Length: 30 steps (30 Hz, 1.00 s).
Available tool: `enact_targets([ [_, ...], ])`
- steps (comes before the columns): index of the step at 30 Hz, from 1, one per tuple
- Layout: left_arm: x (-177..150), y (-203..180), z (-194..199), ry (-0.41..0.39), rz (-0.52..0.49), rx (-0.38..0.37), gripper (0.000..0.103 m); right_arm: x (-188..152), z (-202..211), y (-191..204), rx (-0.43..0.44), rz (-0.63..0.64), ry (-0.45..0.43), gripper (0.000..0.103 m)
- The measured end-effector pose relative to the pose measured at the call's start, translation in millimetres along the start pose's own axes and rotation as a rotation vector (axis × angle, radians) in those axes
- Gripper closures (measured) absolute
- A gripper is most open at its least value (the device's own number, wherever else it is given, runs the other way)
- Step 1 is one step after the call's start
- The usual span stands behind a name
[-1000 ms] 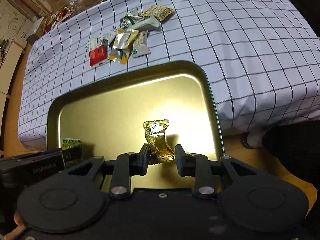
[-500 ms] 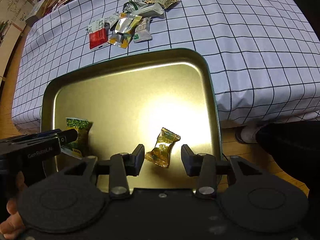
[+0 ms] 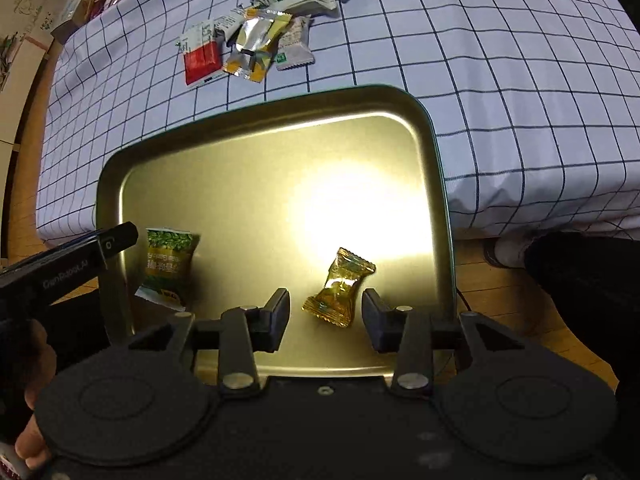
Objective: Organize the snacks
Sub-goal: 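Grasp the red-white packet with left gripper while right grasps the brown patterned packet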
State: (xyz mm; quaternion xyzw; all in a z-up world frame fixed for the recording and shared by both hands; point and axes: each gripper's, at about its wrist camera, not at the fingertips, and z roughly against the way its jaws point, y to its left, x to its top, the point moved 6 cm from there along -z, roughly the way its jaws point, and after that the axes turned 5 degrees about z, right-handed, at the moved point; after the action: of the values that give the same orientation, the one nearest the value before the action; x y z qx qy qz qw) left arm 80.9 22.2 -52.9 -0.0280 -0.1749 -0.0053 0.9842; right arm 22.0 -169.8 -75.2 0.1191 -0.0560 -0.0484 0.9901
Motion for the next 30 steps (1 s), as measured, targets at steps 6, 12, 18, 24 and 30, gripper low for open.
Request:
enact_targets([
  [6,19,-2,8,0.005,0.024,-0.029,0.059,22,25,5,-0.053,0.009,-0.087,0.059],
  [12,52,4,10,-0.001,0.070,-0.033,0.059,64,39,9,-0.063,0.049,-0.114,0.059],
  [18,98,5,5,-0.066,0.068,0.033,0.059,122,38,1,-0.049,-0.014,-0.066,0.059],
  [24,139,-7,-22,-0.049,0.027,0.052,0.059,182,18,-12,-0.030,-0.086,-0.001,0.059],
  [30,169,-16,-52,0.007,0.061,0.043,0.058,240,8,-18,-0.046,-0.122,-0.047,0.059],
])
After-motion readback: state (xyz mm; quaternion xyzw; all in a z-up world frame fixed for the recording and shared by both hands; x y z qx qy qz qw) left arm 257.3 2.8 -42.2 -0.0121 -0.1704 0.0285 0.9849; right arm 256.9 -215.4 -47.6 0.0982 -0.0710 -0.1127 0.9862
